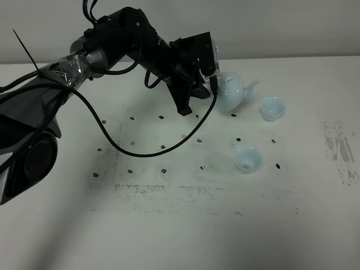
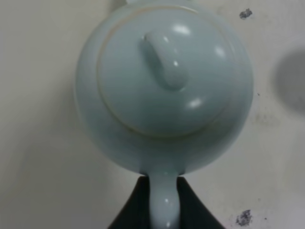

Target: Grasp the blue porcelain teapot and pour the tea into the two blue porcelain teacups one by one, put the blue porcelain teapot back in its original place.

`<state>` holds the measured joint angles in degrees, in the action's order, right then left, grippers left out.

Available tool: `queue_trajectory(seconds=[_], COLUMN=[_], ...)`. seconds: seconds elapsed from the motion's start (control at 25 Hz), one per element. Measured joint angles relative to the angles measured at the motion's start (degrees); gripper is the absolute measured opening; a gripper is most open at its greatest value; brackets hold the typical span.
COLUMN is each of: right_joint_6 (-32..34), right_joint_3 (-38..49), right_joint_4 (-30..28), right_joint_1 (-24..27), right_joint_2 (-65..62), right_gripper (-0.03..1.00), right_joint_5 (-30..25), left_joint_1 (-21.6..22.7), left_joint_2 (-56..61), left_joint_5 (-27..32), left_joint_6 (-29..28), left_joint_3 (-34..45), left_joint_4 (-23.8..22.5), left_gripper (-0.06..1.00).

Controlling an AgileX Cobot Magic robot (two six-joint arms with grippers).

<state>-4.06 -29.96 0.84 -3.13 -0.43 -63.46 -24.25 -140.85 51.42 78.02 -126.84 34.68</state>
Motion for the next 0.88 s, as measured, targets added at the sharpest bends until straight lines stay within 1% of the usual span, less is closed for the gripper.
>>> queue_trajectory(seconds=[0.12, 0.2, 0.28, 0.32, 0.4, 0.48, 0.6, 0.76, 0.88], right_joint_6=[0.0, 0.0, 0.0, 0.0, 0.0, 0.0, 0.0, 0.0, 0.0], right_joint_3=[0.0, 0.0, 0.0, 0.0, 0.0, 0.0, 0.0, 0.0, 0.0], right_joint_4=[0.0, 0.0, 0.0, 0.1, 0.0, 0.0, 0.0, 0.0, 0.0], right_joint_1=[0.0, 0.0, 0.0, 0.0, 0.0, 0.0, 0.0, 0.0, 0.0], right_joint_2=[0.0, 0.0, 0.0, 0.0, 0.0, 0.0, 0.0, 0.0, 0.0], right_gripper=[0.58, 0.58, 0.58, 0.58, 0.58, 0.58, 0.58, 0.58, 0.58], right_joint_5=[0.0, 0.0, 0.0, 0.0, 0.0, 0.0, 0.0, 0.0, 0.0], left_joint_1=[-0.3, -1.0, -2.0, -2.6, -3.8, -4.5, -4.6, -4.5, -4.4], left_joint_2=[0.0, 0.0, 0.0, 0.0, 0.0, 0.0, 0.0, 0.0, 0.0], left_joint_5=[-3.2, -7.0, -10.1, -10.7, -11.5, -12.3, -12.5, -12.3, -10.5], left_joint_6=[-1.4, -2.5, -3.9, -4.4, -4.8, -4.9, -4.6, -0.6, 0.4], left_joint_3=[0.0, 0.0, 0.0, 0.0, 0.0, 0.0, -1.1, -2.3, -2.7], left_joint_4=[-0.7, -1.8, -3.5, -4.7, -7.5, -8.9, -9.3, -9.5, -9.5], left_gripper=[0.00, 0.00, 0.00, 0.00, 0.00, 0.00, 0.00, 0.00, 0.00])
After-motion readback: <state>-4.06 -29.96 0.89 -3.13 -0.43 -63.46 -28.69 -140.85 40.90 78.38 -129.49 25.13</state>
